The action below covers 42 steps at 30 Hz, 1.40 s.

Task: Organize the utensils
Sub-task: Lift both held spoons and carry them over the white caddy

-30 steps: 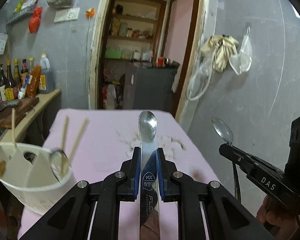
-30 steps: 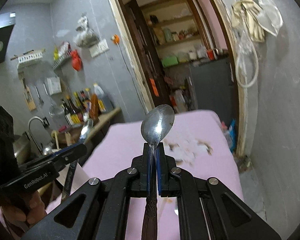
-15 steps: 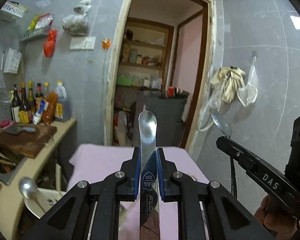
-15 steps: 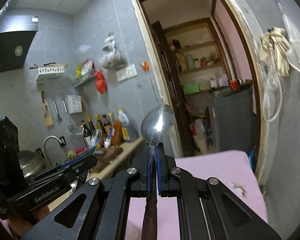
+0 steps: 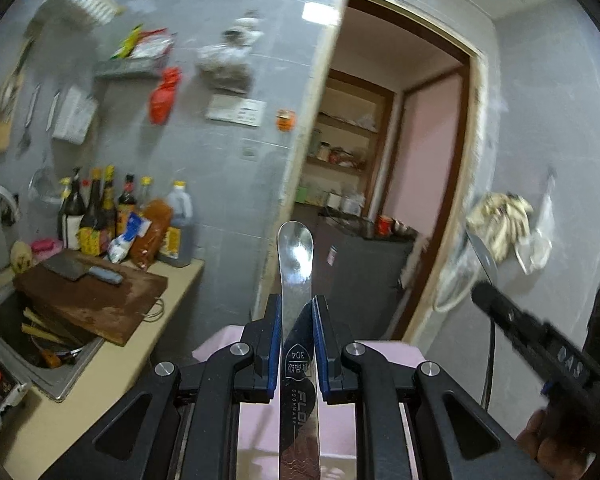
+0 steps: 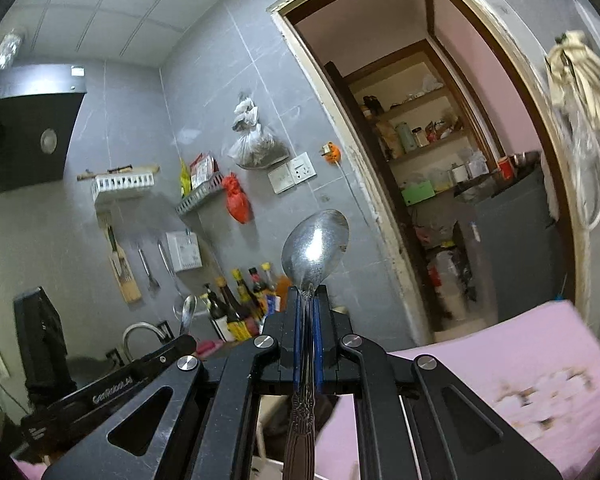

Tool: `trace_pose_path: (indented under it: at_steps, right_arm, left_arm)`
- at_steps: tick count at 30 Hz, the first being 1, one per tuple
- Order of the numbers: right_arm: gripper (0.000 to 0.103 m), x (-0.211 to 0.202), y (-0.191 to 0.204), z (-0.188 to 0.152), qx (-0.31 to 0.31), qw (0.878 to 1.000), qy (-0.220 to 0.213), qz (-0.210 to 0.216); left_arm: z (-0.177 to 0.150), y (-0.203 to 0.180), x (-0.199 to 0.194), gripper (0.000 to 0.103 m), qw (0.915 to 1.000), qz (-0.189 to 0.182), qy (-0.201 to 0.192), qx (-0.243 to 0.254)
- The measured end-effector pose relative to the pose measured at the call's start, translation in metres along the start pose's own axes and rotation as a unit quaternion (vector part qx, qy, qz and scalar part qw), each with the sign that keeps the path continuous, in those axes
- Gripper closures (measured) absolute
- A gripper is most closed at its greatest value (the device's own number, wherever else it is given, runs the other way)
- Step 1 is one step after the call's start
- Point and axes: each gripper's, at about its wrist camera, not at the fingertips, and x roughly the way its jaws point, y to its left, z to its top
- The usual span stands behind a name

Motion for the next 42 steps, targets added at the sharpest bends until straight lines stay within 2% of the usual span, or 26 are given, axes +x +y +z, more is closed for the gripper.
trace_pose_path:
  at_steps: [5, 17, 25, 33, 42]
  right_arm:
    - [0.098, 0.012, 0.002, -0.029, 0.017, 1.0, -0.013, -0.015]
    - [0.098, 0.014, -0.006, -0.088, 0.044, 0.997, -0.026, -0.059]
    - [0.098, 0.018, -0.004, -0.101, 0.023, 0.998, -0.02, -0.049]
    - [0.098, 0.017, -0.005, -0.11, 0.015, 0.999, -0.016, -0.04]
    - [0.097, 0.017, -0.002, -0.112, -0.007, 0.999, -0.004, -0.041]
  left_arm:
    - [0.001, 0.04, 0.015, 0.089, 0.9989, 0.009, -0.01, -0.044]
    - [-0.037, 0.076, 0.029, 0.089, 0.9938, 0.001, -0.011, -0.111]
    - [-0.052, 0.076, 0.029, 0.089, 0.9945, 0.013, -0.032, -0.099]
    - [-0.066, 0.059, 0.018, 0.089, 0.9953, 0.033, -0.081, -0.042]
    - [-0.08, 0.047, 0.015, 0.088, 0.9955, 0.04, -0.085, -0.009]
